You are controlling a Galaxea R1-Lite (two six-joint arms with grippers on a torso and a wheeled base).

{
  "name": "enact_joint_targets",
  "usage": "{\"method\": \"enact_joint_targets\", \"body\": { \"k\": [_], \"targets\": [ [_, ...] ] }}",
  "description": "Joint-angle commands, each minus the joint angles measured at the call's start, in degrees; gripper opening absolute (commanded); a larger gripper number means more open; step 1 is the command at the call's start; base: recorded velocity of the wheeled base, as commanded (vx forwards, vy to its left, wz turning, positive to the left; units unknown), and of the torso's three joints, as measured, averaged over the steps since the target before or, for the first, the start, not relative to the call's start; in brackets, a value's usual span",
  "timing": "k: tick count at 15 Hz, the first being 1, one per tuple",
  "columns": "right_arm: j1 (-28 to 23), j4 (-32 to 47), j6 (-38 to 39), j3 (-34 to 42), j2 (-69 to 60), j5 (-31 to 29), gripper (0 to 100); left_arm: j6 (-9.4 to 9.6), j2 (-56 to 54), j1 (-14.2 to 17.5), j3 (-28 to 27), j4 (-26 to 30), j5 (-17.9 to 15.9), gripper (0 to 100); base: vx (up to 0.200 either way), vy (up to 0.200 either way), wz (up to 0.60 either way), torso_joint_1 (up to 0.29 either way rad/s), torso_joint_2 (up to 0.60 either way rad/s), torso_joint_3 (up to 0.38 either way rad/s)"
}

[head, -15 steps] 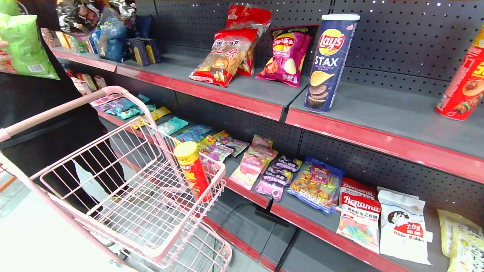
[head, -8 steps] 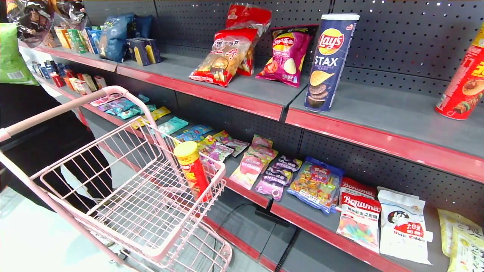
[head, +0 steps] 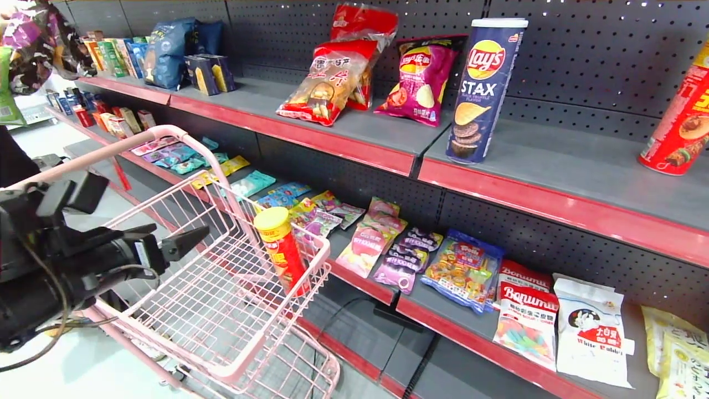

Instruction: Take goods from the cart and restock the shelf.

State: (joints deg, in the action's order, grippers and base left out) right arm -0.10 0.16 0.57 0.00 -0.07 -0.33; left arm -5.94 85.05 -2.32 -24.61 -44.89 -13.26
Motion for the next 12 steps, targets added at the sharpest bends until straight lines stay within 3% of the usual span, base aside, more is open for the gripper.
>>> {"method": "enact_joint_targets", "body": {
  "k": [1,3,4,7,12],
  "targets": [
    [0.0,0.0,0.0,0.0,0.1,0.0,100,1.54,18.7,-0.4,-2.2,-11.7,-2.0,100,0.000,0.000,0.00,0.000,0.00,0.000],
    [0.0,0.0,0.0,0.0,0.1,0.1,100,1.54,26.2,-1.8,-4.3,-19.3,-2.1,100,0.000,0.000,0.00,0.000,0.00,0.000],
    [0.0,0.0,-0.1,0.0,0.1,0.1,100,1.54,28.6,-2.0,-5.0,-20.2,-2.6,100,0.000,0.000,0.00,0.000,0.00,0.000],
    [0.0,0.0,-0.1,0.0,0.1,0.1,100,1.54,33.1,-4.1,-6.5,-20.2,-4.9,100,0.000,0.000,0.00,0.000,0.00,0.000],
    [0.0,0.0,-0.1,0.0,0.1,0.1,100,1.54,38.3,-8.4,-13.8,-20.1,-5.5,100,0.000,0.000,0.00,0.000,0.00,0.000]
  ]
}}
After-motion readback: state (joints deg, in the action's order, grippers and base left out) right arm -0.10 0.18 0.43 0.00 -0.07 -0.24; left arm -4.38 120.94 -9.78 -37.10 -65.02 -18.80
